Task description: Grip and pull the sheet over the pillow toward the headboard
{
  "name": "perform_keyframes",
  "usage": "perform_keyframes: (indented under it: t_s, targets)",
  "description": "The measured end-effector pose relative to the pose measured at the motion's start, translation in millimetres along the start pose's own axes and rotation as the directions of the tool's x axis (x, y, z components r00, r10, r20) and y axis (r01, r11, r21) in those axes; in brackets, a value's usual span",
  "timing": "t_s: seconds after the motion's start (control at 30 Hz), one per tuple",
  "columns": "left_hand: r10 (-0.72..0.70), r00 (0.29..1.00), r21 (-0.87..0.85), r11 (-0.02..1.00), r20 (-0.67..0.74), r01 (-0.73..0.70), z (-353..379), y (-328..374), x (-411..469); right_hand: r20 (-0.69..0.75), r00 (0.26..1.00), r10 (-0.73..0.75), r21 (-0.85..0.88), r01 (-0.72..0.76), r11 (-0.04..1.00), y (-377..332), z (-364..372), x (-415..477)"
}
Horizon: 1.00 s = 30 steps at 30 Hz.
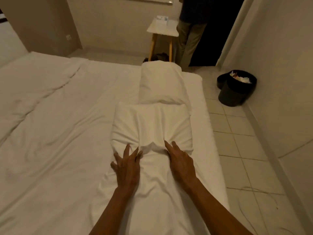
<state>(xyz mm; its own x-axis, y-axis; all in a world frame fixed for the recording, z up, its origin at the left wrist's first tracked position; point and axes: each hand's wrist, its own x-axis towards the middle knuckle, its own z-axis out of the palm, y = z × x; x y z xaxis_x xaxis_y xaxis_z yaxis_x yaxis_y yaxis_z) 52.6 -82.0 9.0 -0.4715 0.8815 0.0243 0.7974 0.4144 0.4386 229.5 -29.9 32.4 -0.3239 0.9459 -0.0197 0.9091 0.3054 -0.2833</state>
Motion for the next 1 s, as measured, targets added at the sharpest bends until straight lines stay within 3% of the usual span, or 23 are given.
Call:
perform_keyframes:
  t_s: [0.1, 0.27, 0.4, 0.5, 0.6, 0.8, 1.0]
  targets:
    - [0.048, 0.998, -0.013, 0.999, 0.026, -0.048, 58, -13, 4, -0.007, 0.998, 0.056, -0.009, -0.056, 0.998, 30, 50, 1]
    - [0.025, 0.977, 0.066, 0.997, 0.211, -0.04, 149, -51, -13, 0.091, 0.984, 0.15, -0.07, -0.144, 0.987, 71, 142, -21]
    - [-0.006, 0.984, 0.082, 0.997, 0.176, -0.009, 155, -78, -17, -0.026, 0.982, 0.188, -0.037, -0.189, 0.981, 69, 167, -38]
    - [-0.07, 0.951, 0.067, 0.996, 0.302, 0.052, 148, -78, -7, 0.07, 0.959, 0.274, 0.058, -0.278, 0.959, 75, 158, -38]
    - [-0.108, 0.937, 0.054, 0.994, 0.333, 0.095, 146, -69, -1, 0.152, 0.934, 0.324, 0.115, -0.342, 0.932, 80, 151, -27]
    - [-0.139, 0.944, 0.054, 0.99, 0.3, 0.128, 159, -70, 4, 0.263, 0.895, 0.36, 0.175, -0.411, 0.895, 93, 159, -10]
    - [-0.002, 0.991, 0.195, 0.981, 0.136, -0.025, 179, -70, 3, 0.153, 0.928, 0.339, 0.04, -0.349, 0.936, 86, 183, -5]
